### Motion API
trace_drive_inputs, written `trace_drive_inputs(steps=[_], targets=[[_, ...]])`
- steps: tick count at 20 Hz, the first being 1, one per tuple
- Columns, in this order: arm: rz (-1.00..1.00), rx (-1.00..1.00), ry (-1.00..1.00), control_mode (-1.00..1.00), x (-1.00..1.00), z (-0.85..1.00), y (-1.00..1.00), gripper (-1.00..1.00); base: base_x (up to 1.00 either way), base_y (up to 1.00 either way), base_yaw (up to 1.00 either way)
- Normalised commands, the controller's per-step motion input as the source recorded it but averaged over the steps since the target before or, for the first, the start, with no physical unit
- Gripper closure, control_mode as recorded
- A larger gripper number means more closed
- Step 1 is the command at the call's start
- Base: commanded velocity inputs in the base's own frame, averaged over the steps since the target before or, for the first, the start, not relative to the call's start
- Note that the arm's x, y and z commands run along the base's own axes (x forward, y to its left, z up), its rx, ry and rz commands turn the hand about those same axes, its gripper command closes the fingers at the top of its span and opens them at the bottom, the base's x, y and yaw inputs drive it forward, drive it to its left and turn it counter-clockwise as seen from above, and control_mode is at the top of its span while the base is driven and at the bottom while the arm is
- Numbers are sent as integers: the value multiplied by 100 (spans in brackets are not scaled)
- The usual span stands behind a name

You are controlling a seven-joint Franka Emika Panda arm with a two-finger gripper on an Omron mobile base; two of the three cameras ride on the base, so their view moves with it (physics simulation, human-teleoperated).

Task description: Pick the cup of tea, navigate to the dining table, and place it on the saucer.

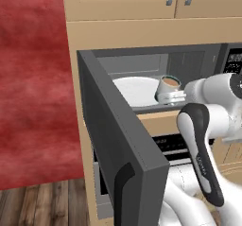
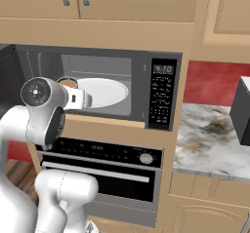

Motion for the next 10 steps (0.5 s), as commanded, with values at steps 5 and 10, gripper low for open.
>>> trace_drive_inputs(steps=[5,10], targets=[[-1,0,-1,-100,-61,39,-36,100,0,0,0],[-1,-3,0,-100,-45,19,-28,100,0,0,0]])
